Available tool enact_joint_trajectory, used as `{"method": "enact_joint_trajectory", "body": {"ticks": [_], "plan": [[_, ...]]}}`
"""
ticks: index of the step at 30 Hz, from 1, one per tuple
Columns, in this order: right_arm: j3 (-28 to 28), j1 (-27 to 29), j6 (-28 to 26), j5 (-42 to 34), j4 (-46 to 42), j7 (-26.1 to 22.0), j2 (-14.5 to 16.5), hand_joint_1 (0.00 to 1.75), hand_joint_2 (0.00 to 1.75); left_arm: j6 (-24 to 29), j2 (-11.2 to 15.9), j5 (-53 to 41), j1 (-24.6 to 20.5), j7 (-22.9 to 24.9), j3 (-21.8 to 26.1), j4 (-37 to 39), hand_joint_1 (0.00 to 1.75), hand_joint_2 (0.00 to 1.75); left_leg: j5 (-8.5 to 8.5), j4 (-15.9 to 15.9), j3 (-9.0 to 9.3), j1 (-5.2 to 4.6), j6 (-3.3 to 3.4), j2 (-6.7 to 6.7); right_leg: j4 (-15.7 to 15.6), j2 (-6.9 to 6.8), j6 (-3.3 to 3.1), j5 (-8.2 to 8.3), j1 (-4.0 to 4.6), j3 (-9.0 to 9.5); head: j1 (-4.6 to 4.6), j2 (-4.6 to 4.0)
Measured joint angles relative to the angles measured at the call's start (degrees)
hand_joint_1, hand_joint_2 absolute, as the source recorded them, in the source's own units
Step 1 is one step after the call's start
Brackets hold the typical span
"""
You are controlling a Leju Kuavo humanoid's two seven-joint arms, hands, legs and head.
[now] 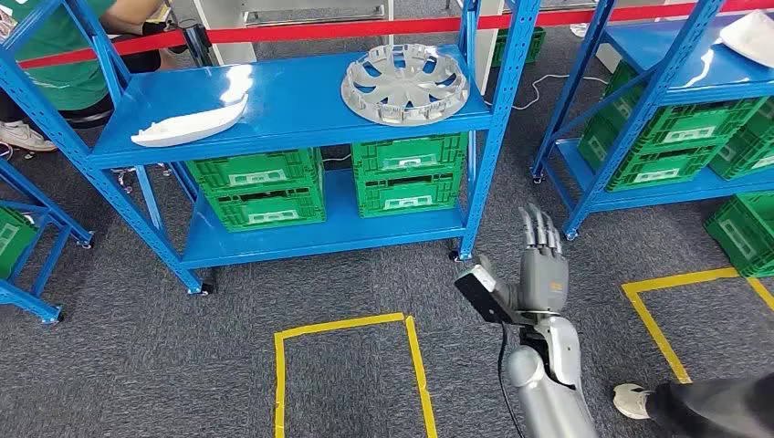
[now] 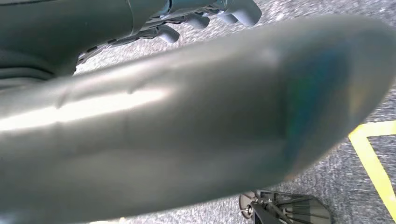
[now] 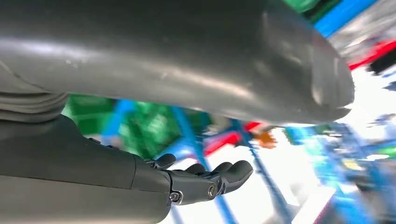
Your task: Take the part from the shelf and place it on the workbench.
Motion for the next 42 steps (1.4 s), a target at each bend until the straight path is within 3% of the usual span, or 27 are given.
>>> {"method": "enact_joint_trajectory", "body": {"ticks": [15, 21, 26, 29, 31, 34, 35, 36, 37, 39, 41, 42], "plan": [[23.85, -2.66, -0.58, 15.72, -5.96, 0.74, -2.55, 0.00, 0.00, 4.30, -1.11, -4.56, -0.40, -5.77, 0.00, 0.48, 0.00, 0.00, 0.02, 0.01, 0.32, 0.00, -0.01, 0.01, -0.01, 0.01, 0.00, 0.02, 0.00, 0.00, 0.00, 0.00], [29.75, -3.54, -0.51, 19.24, -6.67, 0.95, -4.47, 0.00, 0.00, 5.33, -1.24, -5.92, -0.53, -6.31, -0.01, 0.69, 0.00, 0.00, -0.05, 0.20, 0.26, -0.08, 0.10, 0.00, -0.14, 0.02, 0.16, 0.11, -0.09, 0.01, -0.02, 0.00], [31.69, -4.01, -0.08, 19.22, -6.67, 1.42, -5.25, 0.00, 0.00, 5.75, -1.27, -5.99, -0.68, -6.68, -0.01, 0.78, 0.00, 0.00, -0.22, 0.46, 0.07, -0.24, 0.61, 0.02, -0.35, 0.03, 0.64, 0.24, -0.25, 0.06, -0.02, 0.00], [32.18, -4.07, 0.23, 19.15, -6.67, 1.93, -5.51, 0.00, 0.00, 5.76, -1.37, -6.21, -0.80, -6.65, -0.01, 0.81, 0.00, 0.00, -0.20, -0.51, 0.28, 0.00, 1.59, 0.04, 0.50, -0.01, 1.38, 1.15, -0.24, 0.11, 0.01, 0.00], [32.32, -4.27, 0.34, 19.10, -6.67, 2.10, -5.68, 0.00, 0.00, 5.76, -1.49, -6.25, -0.82, -6.51, 0.00, 0.84, 0.00, 0.00, -0.29, -1.24, 1.19, 0.38, 2.27, 0.14, 3.30, -0.12, 1.80, 0.41, -0.21, -1.49, 0.19, 0.00], [32.41, -4.38, 0.67, 19.00, -6.67, 2.46, -5.97, 0.00, 0.00, 5.76, -1.62, -6.19, -0.75, -6.10, 0.00, 0.90, 0.00, 0.00, -0.38, -1.29, 1.80, 0.50, 2.40, 0.45, 12.48, -0.18, 2.41, -3.29, -0.44, -7.96, 0.34, 0.00], [32.42, -4.28, 0.88, 18.92, -6.67, 2.57, -6.10, 0.00, 0.00, 5.75, -1.66, -6.08, -0.70, -5.96, 0.01, 0.94, 0.00, 0.00, -0.52, -1.25, 1.97, 0.56, 2.26, 0.49, 14.64, -0.19, 2.60, -3.57, -0.58, -9.92, 0.33, 0.00], [32.43, -4.19, 1.07, 18.83, -6.67, 2.67, -6.22, 0.00, 0.00, 5.75, -1.69, -5.96, -0.66, -5.82, 0.01, 0.98, 0.00, 0.00, -0.76, -1.22, 2.23, 0.68, 2.06, 0.48, 14.98, -0.20, 2.77, -2.69, -0.72, -10.98, 0.34, 0.00], [32.44, -4.14, 1.23, 18.76, -6.67, 2.73, -6.32, 0.00, 0.00, 5.74, -1.72, -5.86, -0.63, -5.70, 0.02, 1.02, 0.00, 0.00, -1.11, -1.18, 2.63, 0.87, 1.79, 0.44, 13.11, -0.21, 2.87, -0.65, -0.88, -10.86, 0.34, 0.00], [32.45, -4.09, 1.53, 18.64, -6.65, 2.81, -6.57, 0.00, 0.00, 5.72, -1.79, -5.76, -0.63, -5.50, 0.03, 1.08, 0.00, 0.00, -2.10, -1.09, 3.54, 1.27, 1.04, 0.36, 5.94, -0.14, 3.24, 4.34, -1.16, -8.53, 0.34, 0.00], [32.49, -4.07, 1.87, 18.51, -6.62, 2.85, -6.90, 0.00, 0.00, 5.70, -1.88, -5.74, -0.77, -5.42, 0.05, 1.09, 0.00, 0.00, -3.04, -0.99, 3.86, 1.40, 0.07, 0.33, 1.26, -0.11, 2.88, 5.62, -1.01, -6.96, 0.48, 0.00], [32.52, -3.98, 2.06, 18.45, -6.62, 2.86, -7.04, 0.00, 0.00, 5.69, -1.92, -5.71, -0.81, -5.40, 0.07, 1.09, 0.00, 0.00, -3.32, -0.95, 4.01, 1.35, -0.46, 0.34, 0.87, -0.11, 2.30, 5.04, -0.85, -6.88, 0.47, 0.00]]}}
